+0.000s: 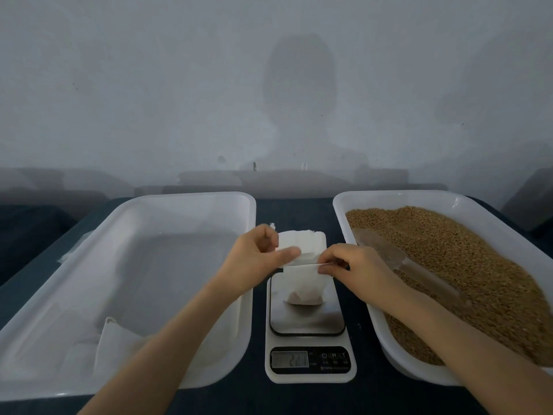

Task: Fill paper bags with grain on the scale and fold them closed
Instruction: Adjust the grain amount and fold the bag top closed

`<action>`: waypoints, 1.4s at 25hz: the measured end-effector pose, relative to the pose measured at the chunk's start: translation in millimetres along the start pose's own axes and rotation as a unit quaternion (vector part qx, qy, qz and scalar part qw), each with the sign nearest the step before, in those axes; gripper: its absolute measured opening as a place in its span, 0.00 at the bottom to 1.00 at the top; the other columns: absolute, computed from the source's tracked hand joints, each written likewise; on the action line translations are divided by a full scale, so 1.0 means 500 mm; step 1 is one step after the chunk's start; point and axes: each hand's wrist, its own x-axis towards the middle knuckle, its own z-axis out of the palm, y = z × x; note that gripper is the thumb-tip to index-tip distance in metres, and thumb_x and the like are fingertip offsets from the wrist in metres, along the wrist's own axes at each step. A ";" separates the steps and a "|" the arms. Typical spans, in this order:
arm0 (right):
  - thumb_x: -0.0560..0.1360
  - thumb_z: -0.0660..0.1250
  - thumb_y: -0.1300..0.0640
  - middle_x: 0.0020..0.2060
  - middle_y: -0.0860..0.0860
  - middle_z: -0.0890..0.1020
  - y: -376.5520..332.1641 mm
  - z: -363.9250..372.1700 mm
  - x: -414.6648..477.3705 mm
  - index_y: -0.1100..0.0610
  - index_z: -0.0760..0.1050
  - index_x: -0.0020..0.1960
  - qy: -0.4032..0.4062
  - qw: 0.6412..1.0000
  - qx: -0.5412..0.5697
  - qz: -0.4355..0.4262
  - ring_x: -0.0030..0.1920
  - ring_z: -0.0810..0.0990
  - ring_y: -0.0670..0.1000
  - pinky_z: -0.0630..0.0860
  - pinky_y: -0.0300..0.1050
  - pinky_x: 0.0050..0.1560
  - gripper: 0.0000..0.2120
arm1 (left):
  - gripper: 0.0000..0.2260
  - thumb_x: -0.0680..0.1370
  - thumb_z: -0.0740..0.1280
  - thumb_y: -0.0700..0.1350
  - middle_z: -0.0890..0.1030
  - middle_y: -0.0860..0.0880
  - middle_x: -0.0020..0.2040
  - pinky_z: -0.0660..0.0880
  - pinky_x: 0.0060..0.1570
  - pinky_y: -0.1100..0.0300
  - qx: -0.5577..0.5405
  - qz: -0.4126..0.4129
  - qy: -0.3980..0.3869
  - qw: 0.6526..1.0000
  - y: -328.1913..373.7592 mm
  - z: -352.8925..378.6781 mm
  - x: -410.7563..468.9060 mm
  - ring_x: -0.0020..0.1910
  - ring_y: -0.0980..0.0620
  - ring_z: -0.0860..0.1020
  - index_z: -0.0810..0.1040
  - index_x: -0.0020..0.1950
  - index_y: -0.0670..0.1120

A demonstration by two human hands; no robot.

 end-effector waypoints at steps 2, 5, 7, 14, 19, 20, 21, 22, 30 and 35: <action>0.73 0.71 0.56 0.37 0.41 0.79 0.000 0.001 0.001 0.54 0.80 0.46 0.001 1.000 0.000 -0.003 0.41 0.76 0.39 0.70 0.28 0.41 0.03 | 0.22 0.57 0.74 0.68 0.73 0.62 0.35 0.67 0.31 0.73 0.142 0.044 0.006 0.989 -0.001 -0.001 0.002 0.30 0.63 0.70 0.72 0.44 0.61; 0.73 0.71 0.56 0.37 0.42 0.80 0.001 0.000 0.001 0.53 0.80 0.45 0.004 1.000 0.007 -0.005 0.41 0.77 0.39 0.70 0.27 0.42 0.02 | 0.23 0.57 0.71 0.70 0.76 0.69 0.40 0.67 0.32 0.76 0.242 0.058 -0.044 0.968 -0.008 -0.001 0.004 0.35 0.72 0.72 0.76 0.48 0.65; 0.73 0.71 0.56 0.37 0.42 0.80 0.002 -0.001 0.000 0.53 0.80 0.45 0.008 1.000 0.008 -0.002 0.42 0.77 0.39 0.71 0.28 0.42 0.02 | 0.08 0.64 0.75 0.60 0.78 0.69 0.34 0.67 0.31 0.76 0.221 0.048 -0.027 0.974 -0.013 0.003 0.008 0.32 0.69 0.74 0.81 0.40 0.62; 0.73 0.71 0.56 0.37 0.42 0.80 0.001 -0.002 -0.001 0.55 0.81 0.46 0.016 1.000 0.006 -0.008 0.41 0.78 0.41 0.73 0.30 0.42 0.04 | 0.02 0.70 0.76 0.50 0.81 0.65 0.32 0.71 0.35 0.75 0.185 0.042 -0.003 0.982 -0.023 -0.003 0.005 0.33 0.65 0.78 0.84 0.37 0.56; 0.73 0.71 0.57 0.37 0.42 0.80 0.001 -0.004 0.000 0.56 0.81 0.47 0.017 1.000 0.009 -0.004 0.41 0.77 0.40 0.72 0.29 0.42 0.04 | 0.04 0.69 0.76 0.50 0.81 0.65 0.32 0.69 0.34 0.76 0.175 0.042 -0.006 0.984 -0.021 -0.002 0.003 0.32 0.66 0.77 0.83 0.36 0.57; 0.73 0.71 0.57 0.37 0.42 0.80 0.001 -0.004 0.000 0.56 0.81 0.47 0.016 1.000 0.008 -0.003 0.41 0.77 0.40 0.71 0.29 0.42 0.04 | 0.04 0.69 0.76 0.50 0.81 0.64 0.32 0.69 0.34 0.76 0.176 0.043 -0.007 0.984 -0.020 -0.002 0.003 0.32 0.66 0.77 0.83 0.36 0.58; 0.73 0.71 0.57 0.37 0.42 0.80 0.000 -0.004 0.000 0.56 0.81 0.47 0.015 1.000 0.007 -0.002 0.41 0.77 0.39 0.71 0.28 0.42 0.04 | 0.05 0.69 0.76 0.51 0.81 0.64 0.33 0.69 0.34 0.76 0.178 0.043 -0.008 0.983 -0.019 -0.002 0.003 0.33 0.65 0.77 0.83 0.35 0.59; 0.73 0.71 0.56 0.37 0.42 0.79 0.000 -0.004 0.000 0.56 0.81 0.47 0.014 1.000 0.005 0.000 0.41 0.77 0.39 0.71 0.28 0.42 0.05 | 0.06 0.69 0.76 0.52 0.81 0.64 0.34 0.70 0.34 0.75 0.184 0.044 -0.008 0.982 -0.018 -0.002 0.003 0.33 0.65 0.77 0.82 0.35 0.61; 0.73 0.70 0.53 0.37 0.43 0.80 -0.002 -0.006 -0.005 0.54 0.80 0.49 0.008 1.000 0.007 0.016 0.40 0.76 0.39 0.70 0.28 0.41 0.07 | 0.06 0.68 0.75 0.57 0.80 0.65 0.37 0.72 0.34 0.72 0.206 0.046 -0.017 0.977 -0.014 -0.001 0.001 0.35 0.63 0.76 0.79 0.36 0.67; 0.73 0.70 0.53 0.36 0.41 0.79 -0.004 -0.007 -0.005 0.54 0.80 0.48 0.006 1.000 0.003 0.009 0.40 0.76 0.38 0.69 0.27 0.40 0.07 | 0.05 0.68 0.75 0.58 0.80 0.65 0.36 0.72 0.33 0.70 0.216 0.040 -0.018 0.975 -0.012 -0.001 0.001 0.33 0.61 0.76 0.80 0.38 0.65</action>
